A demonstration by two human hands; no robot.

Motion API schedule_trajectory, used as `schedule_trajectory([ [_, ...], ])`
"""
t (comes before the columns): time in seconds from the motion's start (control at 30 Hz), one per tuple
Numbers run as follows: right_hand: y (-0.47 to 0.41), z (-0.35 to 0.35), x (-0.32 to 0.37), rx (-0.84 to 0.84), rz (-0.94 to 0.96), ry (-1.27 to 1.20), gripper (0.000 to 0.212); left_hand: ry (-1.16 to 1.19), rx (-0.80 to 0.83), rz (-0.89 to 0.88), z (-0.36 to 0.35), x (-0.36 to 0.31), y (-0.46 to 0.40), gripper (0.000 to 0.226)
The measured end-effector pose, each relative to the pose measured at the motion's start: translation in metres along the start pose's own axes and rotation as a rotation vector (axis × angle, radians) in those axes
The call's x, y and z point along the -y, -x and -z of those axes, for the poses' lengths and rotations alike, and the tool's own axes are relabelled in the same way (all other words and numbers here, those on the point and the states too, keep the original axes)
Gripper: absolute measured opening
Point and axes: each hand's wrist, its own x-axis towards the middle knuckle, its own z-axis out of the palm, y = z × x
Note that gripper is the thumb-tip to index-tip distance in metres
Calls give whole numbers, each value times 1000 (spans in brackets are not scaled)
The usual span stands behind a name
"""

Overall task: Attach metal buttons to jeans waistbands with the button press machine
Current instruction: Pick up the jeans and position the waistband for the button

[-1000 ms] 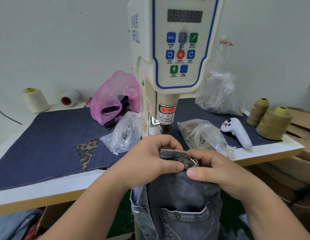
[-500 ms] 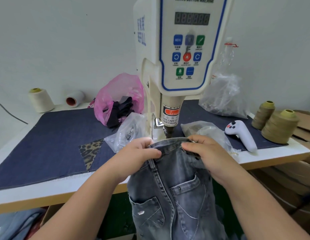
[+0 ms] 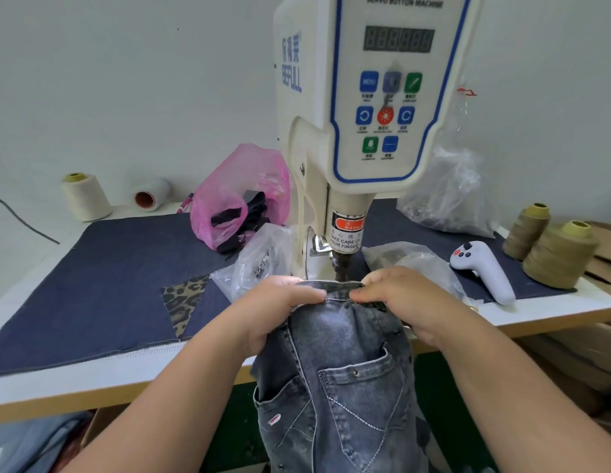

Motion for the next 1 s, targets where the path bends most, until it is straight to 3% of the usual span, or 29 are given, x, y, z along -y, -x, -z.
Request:
schedule_trajectory([
  [0.2,-10,-4,8,-40,-43,-34,22,25,-144,-44,-2,-1,-15,14],
  [0.33,-19,-6,17,-114,-62,-101,9,70,-238,-82,-4,-6,-28,15],
  [0.47,-27,-8,23,-121,-64,-111,20,-45,-333,-127,-4,-9,-34,25],
  [0.57,-31,-13,25,-167,-6,-67,3,-351,-535,-315,-8,-1,-26,26],
  [0.67,-35,-19,23,-218,54,-77,6,-563,-689,-613,-12,12,-8,18],
  [0.8,-41,-21,18,-243,103,-14,8,-587,-407,-646,-24,21,12,6],
  [0.87,-46,-19,15,-260,115,38,22,-628,-314,-611,-29,22,17,9],
  [1.0,-50,-17,9,-274,146,50,30,-641,-216,-573,-26,20,19,26],
])
